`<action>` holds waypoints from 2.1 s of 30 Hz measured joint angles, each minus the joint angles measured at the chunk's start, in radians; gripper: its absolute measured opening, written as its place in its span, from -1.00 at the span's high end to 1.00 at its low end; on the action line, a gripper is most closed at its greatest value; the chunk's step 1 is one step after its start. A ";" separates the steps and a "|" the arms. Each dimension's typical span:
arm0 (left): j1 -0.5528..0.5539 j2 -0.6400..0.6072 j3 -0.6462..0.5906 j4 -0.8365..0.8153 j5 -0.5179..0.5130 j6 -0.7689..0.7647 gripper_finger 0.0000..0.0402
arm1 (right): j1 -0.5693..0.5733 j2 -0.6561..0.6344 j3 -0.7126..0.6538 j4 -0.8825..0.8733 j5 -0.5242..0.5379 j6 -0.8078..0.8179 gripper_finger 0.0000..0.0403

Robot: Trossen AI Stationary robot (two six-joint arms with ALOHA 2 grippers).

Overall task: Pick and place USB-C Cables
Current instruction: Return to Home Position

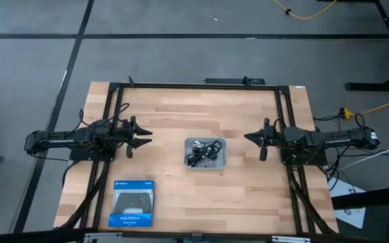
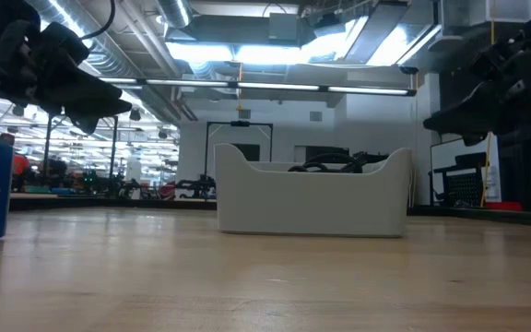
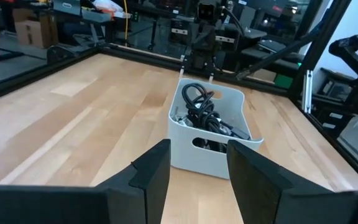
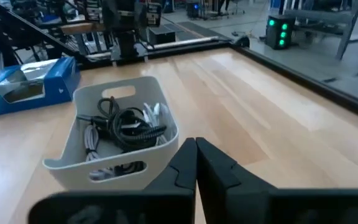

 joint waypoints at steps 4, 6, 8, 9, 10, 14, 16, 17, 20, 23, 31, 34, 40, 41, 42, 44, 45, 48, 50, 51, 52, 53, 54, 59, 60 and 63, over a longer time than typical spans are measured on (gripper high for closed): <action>0.000 0.000 0.000 0.000 -0.002 0.000 0.25 | 0.000 0.001 0.000 -0.007 -0.043 -0.004 0.96; 0.000 0.000 0.000 -0.001 -0.002 0.000 0.25 | 0.000 0.004 0.000 -0.016 -0.088 -0.022 0.96; 0.000 0.000 0.000 -0.001 -0.002 0.000 0.25 | 0.000 0.004 0.000 -0.021 -0.124 -0.021 0.96; 0.000 0.000 0.000 -0.001 -0.002 0.000 0.25 | 0.000 0.004 0.000 -0.020 -0.134 -0.020 0.96; 0.000 0.000 0.000 -0.002 -0.002 0.000 0.25 | 0.000 0.004 0.000 -0.022 -0.145 -0.017 0.96; 0.000 0.000 0.000 -0.002 -0.002 0.000 0.25 | 0.000 0.004 0.000 -0.030 -0.192 -0.023 0.96; 0.000 0.000 0.000 -0.002 -0.002 0.000 0.25 | 0.000 0.004 0.000 -0.032 -0.202 -0.026 0.96; 0.000 0.000 0.000 -0.002 -0.002 0.000 0.25 | 0.000 0.004 0.000 -0.032 -0.202 -0.026 0.96; 0.000 0.000 0.000 -0.002 -0.002 0.000 0.25 | 0.000 0.004 0.001 -0.033 -0.203 -0.025 0.96; 0.000 0.000 0.000 -0.002 -0.002 0.000 0.25 | 0.000 0.004 0.001 -0.033 -0.227 -0.025 0.96; 0.000 0.000 0.000 -0.003 -0.002 0.000 0.25 | 0.000 -0.068 -0.003 -0.034 -0.272 -0.098 0.96; 0.000 0.000 0.000 -0.003 -0.001 0.000 0.25 | 0.000 -0.119 -0.003 -0.033 -0.272 -0.102 0.96; 0.000 0.000 0.000 -0.003 -0.001 0.000 0.25 | 0.000 -0.190 -0.003 -0.032 -0.271 -0.101 0.96; 0.000 0.000 0.000 -0.003 -0.001 0.000 0.25 | 0.000 -0.195 -0.003 -0.032 -0.271 -0.100 0.96; 0.000 0.000 0.000 -0.003 -0.001 0.000 0.25 | 0.000 -0.202 -0.003 -0.032 -0.271 -0.097 0.96; 0.000 0.000 0.000 -0.003 -0.001 0.000 0.25 | 0.000 -0.218 -0.003 -0.032 -0.271 -0.077 0.96; 0.000 0.000 0.000 -0.003 -0.001 0.000 0.25 | 0.000 -0.226 -0.003 -0.033 -0.271 -0.073 0.96; 0.000 0.000 0.000 -0.003 -0.001 0.000 0.25 | 0.000 -0.257 -0.003 -0.031 -0.271 -0.070 0.96; 0.000 0.000 0.000 -0.003 -0.001 0.000 0.25 | 0.000 -0.256 -0.003 -0.027 -0.271 -0.071 0.96; 0.000 0.000 0.000 -0.003 -0.001 0.000 0.25 | 0.000 -0.256 -0.003 -0.026 -0.271 -0.072 0.96; 0.000 0.000 0.000 -0.003 -0.001 0.000 0.25 | 0.000 -0.257 -0.003 -0.028 -0.271 -0.070 0.96; 0.000 0.000 0.000 -0.003 -0.001 0.000 0.25 | 0.000 -0.256 -0.003 -0.029 -0.271 -0.069 0.96; 0.000 0.000 0.000 -0.003 -0.001 0.000 0.25 | 0.000 -0.256 -0.003 -0.031 -0.271 -0.069 0.96; 0.000 0.000 0.000 -0.003 -0.001 0.000 0.25 | 0.000 -0.248 -0.003 -0.031 -0.271 -0.067 0.96; 0.000 0.000 0.000 -0.003 -0.001 0.000 0.25 | 0.000 -0.243 -0.003 -0.033 -0.271 -0.065 0.96; 0.000 0.000 0.000 -0.003 -0.001 0.000 0.25 | 0.000 -0.243 -0.003 -0.033 -0.271 -0.064 0.96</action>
